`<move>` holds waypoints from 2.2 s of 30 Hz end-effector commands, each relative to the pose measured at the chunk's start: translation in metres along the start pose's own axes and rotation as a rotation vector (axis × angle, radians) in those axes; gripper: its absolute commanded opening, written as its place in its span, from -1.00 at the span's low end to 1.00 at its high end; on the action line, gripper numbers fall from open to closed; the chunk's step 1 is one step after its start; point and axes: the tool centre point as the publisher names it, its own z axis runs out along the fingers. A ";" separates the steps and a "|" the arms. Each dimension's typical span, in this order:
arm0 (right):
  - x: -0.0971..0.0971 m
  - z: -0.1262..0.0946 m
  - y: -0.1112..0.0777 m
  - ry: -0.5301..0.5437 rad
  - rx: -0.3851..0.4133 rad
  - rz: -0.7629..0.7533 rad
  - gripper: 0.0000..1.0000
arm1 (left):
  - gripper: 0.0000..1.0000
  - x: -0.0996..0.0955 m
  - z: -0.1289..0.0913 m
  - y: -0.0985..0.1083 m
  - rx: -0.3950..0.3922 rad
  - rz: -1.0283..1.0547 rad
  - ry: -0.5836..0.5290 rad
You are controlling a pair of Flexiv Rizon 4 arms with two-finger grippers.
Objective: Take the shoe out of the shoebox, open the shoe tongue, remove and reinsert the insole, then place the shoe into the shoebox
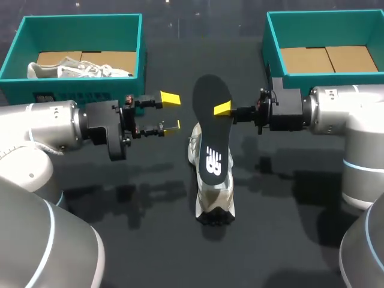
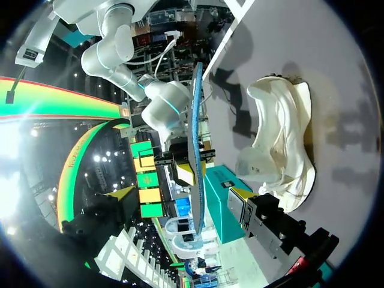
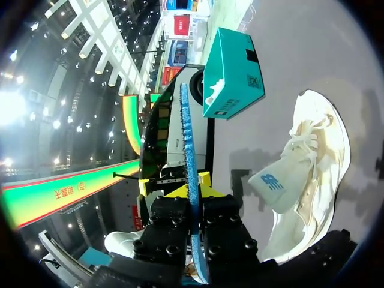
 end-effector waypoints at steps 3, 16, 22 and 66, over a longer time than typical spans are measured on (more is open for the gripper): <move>0.001 0.003 -0.002 -0.004 -0.005 0.001 -1.00 | 1.00 -0.002 0.003 0.009 0.020 -0.001 0.006; 0.002 0.007 -0.011 0.017 -0.028 0.009 -1.00 | 0.77 0.013 0.029 0.015 0.005 -0.043 -0.001; 0.000 0.010 -0.009 0.015 -0.038 0.017 -1.00 | 0.37 0.017 0.036 0.018 0.003 -0.057 0.003; -0.006 0.022 -0.010 -0.007 -0.015 0.019 -1.00 | -1.00 0.032 0.069 0.021 0.017 -0.079 0.016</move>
